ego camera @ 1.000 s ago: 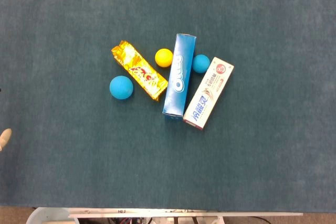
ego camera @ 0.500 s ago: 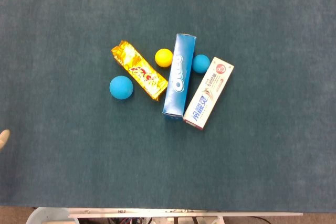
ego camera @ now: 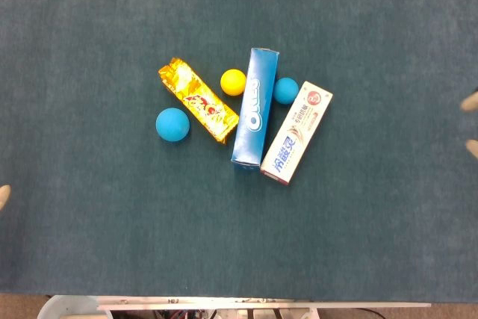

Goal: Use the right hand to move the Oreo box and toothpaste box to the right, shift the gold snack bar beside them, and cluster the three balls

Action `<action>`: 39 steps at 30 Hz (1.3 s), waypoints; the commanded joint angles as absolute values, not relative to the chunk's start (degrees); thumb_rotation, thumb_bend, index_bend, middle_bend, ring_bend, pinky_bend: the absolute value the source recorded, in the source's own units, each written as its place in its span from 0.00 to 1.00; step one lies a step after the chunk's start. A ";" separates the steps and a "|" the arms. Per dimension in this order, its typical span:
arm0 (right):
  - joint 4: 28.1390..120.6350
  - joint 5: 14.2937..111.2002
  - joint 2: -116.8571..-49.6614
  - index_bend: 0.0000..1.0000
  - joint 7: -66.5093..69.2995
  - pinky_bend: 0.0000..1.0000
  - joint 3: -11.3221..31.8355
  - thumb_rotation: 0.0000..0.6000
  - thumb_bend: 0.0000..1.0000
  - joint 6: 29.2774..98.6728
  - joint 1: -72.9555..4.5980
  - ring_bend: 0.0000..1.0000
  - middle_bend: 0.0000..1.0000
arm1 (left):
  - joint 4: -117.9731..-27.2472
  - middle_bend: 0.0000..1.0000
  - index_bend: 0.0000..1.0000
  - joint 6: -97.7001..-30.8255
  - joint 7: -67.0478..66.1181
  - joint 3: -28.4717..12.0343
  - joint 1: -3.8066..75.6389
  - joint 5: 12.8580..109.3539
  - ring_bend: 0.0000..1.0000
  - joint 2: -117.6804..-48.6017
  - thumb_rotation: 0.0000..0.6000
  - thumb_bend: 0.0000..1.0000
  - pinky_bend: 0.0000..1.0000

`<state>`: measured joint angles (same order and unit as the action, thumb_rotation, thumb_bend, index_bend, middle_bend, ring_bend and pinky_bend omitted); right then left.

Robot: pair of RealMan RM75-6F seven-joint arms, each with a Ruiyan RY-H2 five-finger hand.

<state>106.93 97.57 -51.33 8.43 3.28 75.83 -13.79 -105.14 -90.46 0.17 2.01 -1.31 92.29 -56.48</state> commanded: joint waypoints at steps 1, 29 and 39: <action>108.29 97.78 -51.43 0.41 7.24 0.47 4.99 1.00 0.18 71.04 -18.20 0.34 0.41 | -105.04 0.20 0.22 -90.64 0.33 2.10 -1.48 92.28 0.09 -56.42 1.00 0.21 0.10; 109.11 88.22 -65.12 0.24 -11.89 0.27 11.01 1.00 0.00 46.56 -41.43 0.15 0.30 | -103.81 0.20 0.22 -92.40 3.42 2.78 -3.52 92.04 0.09 -55.27 1.00 0.21 0.10; 105.97 84.15 -71.96 0.24 -21.26 0.24 11.02 1.00 0.00 43.44 -46.65 0.14 0.28 | -103.58 0.20 0.22 -92.58 4.41 2.76 -4.00 91.48 0.09 -55.26 1.00 0.21 0.10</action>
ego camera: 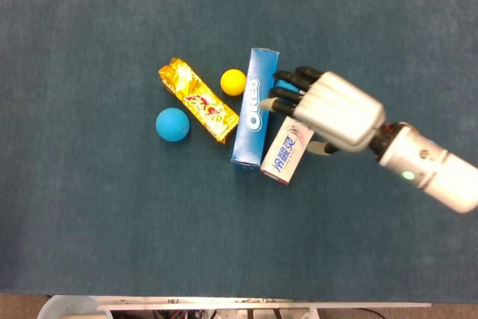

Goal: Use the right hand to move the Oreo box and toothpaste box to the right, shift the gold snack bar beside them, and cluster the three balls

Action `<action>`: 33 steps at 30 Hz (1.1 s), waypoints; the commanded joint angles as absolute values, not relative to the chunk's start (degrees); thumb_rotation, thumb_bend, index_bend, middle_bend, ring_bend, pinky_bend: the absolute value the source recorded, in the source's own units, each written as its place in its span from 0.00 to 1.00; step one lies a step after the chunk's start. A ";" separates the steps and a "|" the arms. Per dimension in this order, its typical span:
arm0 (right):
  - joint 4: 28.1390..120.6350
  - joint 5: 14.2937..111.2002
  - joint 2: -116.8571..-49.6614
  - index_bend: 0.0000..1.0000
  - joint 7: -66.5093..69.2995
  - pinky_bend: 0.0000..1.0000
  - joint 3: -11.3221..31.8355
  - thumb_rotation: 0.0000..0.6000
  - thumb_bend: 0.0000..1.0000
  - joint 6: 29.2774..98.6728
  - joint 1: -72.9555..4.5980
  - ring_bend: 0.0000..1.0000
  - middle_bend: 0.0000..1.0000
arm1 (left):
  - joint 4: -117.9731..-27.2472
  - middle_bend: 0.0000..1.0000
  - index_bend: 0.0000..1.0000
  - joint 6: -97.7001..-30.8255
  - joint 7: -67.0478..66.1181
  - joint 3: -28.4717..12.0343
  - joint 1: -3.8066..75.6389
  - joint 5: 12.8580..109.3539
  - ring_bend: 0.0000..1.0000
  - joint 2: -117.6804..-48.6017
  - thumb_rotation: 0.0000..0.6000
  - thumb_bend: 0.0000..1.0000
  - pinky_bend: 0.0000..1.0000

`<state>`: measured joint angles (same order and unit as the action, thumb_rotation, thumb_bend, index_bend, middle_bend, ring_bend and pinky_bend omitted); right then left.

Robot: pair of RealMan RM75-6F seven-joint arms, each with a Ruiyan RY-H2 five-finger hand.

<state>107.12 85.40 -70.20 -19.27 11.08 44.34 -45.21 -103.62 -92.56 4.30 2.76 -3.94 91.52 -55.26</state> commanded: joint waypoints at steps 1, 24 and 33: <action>105.59 83.85 -72.51 0.24 -21.98 0.24 10.98 1.00 0.00 43.35 -47.02 0.14 0.28 | -103.55 0.20 0.22 -92.61 4.50 2.75 -4.03 91.45 0.09 -55.26 1.00 0.21 0.10; 97.47 77.83 -82.23 0.23 -32.59 0.24 7.94 1.00 0.00 40.12 -54.44 0.14 0.28 | -102.30 0.20 0.22 -93.39 6.50 2.41 -5.09 90.37 0.09 -55.34 1.00 0.21 0.10; 95.17 74.80 -85.56 0.23 -36.12 0.24 7.62 1.00 0.00 40.47 -56.54 0.14 0.28 | -101.40 0.20 0.22 -93.21 7.63 2.22 -5.20 89.93 0.09 -55.53 1.00 0.21 0.10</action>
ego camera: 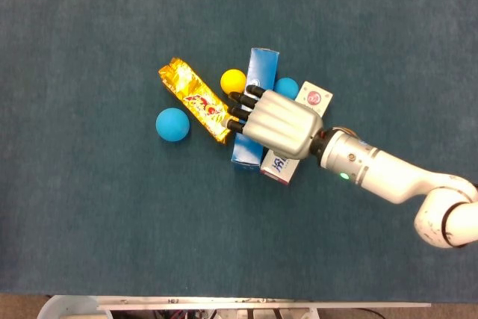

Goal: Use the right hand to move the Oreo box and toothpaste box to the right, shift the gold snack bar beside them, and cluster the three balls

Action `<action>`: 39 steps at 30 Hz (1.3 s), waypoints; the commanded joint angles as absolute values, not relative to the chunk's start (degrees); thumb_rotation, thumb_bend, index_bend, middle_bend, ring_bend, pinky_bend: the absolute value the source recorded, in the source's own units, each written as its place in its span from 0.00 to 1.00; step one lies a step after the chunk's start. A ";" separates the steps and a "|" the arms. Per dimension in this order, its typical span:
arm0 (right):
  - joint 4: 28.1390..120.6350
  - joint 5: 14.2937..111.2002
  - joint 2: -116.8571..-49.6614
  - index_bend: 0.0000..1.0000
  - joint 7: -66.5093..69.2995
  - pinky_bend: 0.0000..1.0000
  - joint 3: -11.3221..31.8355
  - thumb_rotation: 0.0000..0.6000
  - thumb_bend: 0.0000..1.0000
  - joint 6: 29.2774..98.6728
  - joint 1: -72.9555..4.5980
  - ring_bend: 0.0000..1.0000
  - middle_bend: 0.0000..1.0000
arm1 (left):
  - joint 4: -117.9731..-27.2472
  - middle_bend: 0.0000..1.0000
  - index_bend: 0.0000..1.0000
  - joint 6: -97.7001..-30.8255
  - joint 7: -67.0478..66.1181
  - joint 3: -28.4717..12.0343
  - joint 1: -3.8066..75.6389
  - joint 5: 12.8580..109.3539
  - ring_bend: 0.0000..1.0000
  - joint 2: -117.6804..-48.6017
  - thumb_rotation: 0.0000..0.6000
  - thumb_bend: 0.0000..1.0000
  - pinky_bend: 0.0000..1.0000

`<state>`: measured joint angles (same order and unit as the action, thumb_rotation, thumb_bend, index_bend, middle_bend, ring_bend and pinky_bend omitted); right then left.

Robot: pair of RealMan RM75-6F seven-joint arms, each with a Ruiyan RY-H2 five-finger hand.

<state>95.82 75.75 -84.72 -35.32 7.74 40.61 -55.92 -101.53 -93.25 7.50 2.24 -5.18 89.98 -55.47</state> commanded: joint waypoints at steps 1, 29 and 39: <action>94.89 74.37 -85.91 0.23 -36.43 0.24 7.57 1.00 0.00 40.40 -56.78 0.14 0.28 | -101.32 0.20 0.22 -93.19 7.71 2.22 -5.22 89.90 0.09 -55.57 1.00 0.21 0.10; 85.03 64.00 -95.78 0.57 -44.82 0.35 5.64 1.00 0.00 45.56 -60.80 0.38 0.50 | -98.75 0.20 0.22 -93.46 11.08 2.39 -6.27 89.38 0.09 -55.96 1.00 0.21 0.10; 83.25 67.14 -96.07 0.67 -40.40 0.50 6.38 1.00 0.00 48.32 -59.88 0.47 0.57 | -97.86 0.20 0.22 -93.34 12.41 2.46 -6.52 89.25 0.09 -55.94 1.00 0.21 0.10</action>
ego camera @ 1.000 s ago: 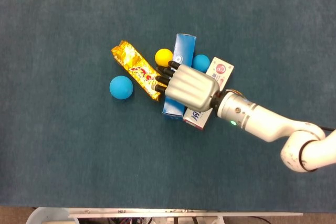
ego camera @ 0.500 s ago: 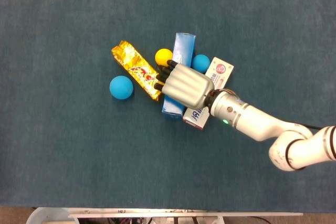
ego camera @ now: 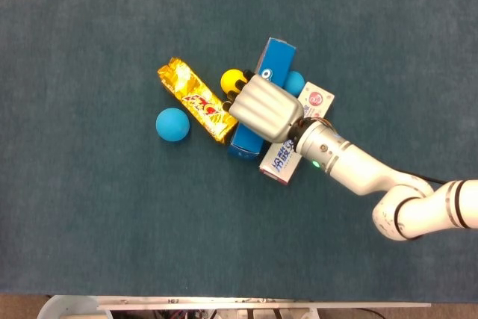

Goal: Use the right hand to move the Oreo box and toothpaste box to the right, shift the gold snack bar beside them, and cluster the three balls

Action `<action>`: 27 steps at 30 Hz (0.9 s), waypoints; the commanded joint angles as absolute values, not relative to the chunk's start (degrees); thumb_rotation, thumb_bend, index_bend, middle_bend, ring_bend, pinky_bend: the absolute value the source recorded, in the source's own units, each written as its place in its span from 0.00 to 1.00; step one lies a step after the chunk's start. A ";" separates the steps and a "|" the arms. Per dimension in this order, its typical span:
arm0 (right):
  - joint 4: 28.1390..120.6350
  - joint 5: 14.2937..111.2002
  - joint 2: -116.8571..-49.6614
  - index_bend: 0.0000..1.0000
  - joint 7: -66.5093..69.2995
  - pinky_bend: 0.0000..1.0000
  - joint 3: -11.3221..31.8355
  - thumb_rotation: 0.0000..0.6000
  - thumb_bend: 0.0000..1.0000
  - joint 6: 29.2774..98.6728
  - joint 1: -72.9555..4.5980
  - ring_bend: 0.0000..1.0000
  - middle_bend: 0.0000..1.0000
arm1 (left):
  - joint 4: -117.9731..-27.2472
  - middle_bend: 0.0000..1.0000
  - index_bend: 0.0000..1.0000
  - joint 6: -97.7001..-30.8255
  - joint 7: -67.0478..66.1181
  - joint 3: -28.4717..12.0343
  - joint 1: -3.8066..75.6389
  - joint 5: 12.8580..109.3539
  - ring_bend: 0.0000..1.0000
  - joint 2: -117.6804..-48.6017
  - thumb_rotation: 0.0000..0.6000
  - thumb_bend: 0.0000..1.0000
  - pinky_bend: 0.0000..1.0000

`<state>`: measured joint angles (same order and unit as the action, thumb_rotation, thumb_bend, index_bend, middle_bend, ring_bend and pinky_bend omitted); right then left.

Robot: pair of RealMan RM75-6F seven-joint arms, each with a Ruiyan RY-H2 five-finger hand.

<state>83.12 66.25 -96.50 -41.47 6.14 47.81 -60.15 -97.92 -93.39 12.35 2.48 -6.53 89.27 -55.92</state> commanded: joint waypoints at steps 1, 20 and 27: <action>83.34 67.52 -95.90 0.67 -39.80 0.51 6.48 1.00 0.00 48.51 -59.78 0.48 0.57 | -97.83 0.20 0.22 -93.26 12.45 2.46 -6.50 89.22 0.09 -55.95 1.00 0.21 0.10; 88.38 74.28 -87.70 0.68 -27.66 0.57 8.82 1.00 0.00 54.71 -55.55 0.52 0.60 | -97.76 0.20 0.22 -92.18 12.38 2.18 -5.75 89.49 0.09 -56.16 1.00 0.21 0.10; 89.60 73.02 -83.79 0.68 -25.71 0.57 9.76 1.00 0.00 55.96 -53.45 0.52 0.60 | -98.08 0.21 0.22 -91.84 11.95 2.16 -5.38 89.86 0.09 -56.16 1.00 0.21 0.10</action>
<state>89.48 73.68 -84.44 -26.01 9.49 55.86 -53.93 -98.08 -91.84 11.95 2.16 -5.38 89.85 -56.16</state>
